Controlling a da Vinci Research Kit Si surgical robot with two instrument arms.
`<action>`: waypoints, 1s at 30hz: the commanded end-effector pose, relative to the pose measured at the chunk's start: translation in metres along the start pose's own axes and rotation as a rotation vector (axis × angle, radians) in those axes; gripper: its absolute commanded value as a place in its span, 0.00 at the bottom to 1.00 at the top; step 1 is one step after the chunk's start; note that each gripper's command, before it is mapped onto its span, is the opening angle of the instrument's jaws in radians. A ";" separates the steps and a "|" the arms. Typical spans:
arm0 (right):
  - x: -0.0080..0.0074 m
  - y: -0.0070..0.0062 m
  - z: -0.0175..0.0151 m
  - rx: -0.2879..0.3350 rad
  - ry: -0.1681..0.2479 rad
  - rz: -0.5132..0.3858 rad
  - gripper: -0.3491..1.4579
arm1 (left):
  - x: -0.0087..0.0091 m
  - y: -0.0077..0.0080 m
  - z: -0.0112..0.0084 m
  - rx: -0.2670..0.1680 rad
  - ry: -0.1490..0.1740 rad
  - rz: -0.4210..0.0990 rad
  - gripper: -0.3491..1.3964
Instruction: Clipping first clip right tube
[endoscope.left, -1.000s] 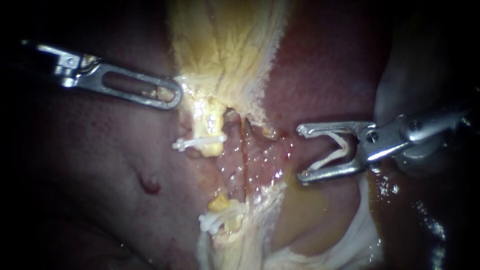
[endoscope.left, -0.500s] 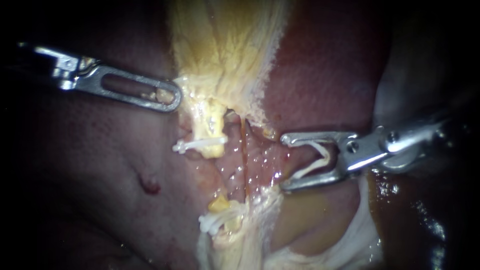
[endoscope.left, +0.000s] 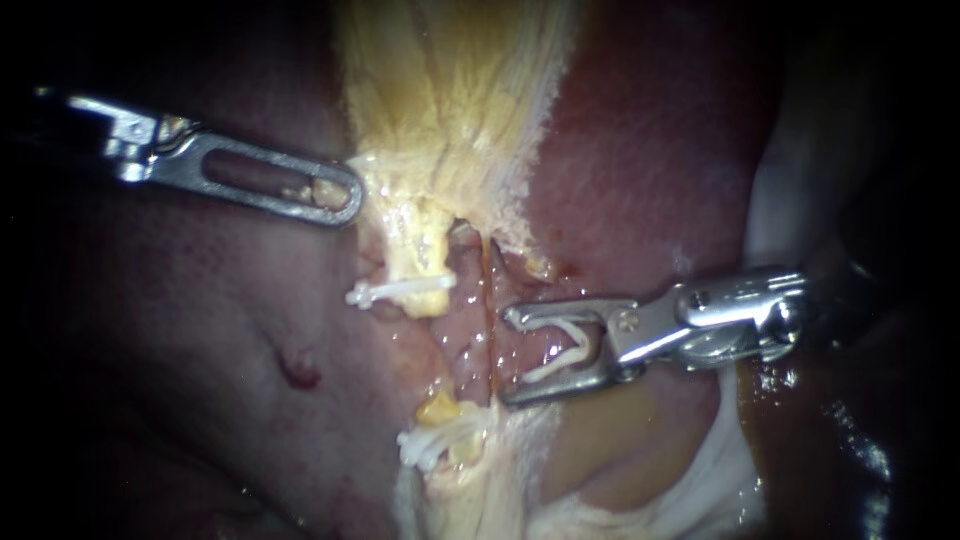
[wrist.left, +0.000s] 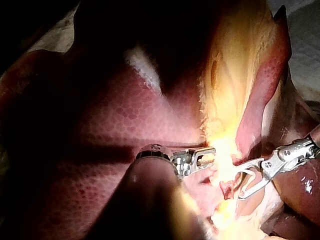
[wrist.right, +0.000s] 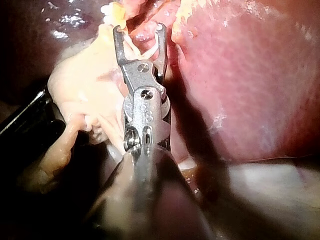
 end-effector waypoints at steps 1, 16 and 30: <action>0.0000 0.0000 0.0003 0.009 0.011 0.013 0.47 | 0.0000 0.0001 0.0001 0.000 0.000 0.001 0.00; 0.0000 0.0004 0.0033 0.091 0.082 0.094 0.47 | 0.0000 0.0002 0.0002 0.000 0.000 0.001 0.00; 0.0017 -0.0023 0.0025 0.176 0.148 0.147 0.47 | -0.0001 0.0005 0.0002 0.001 0.001 0.002 0.00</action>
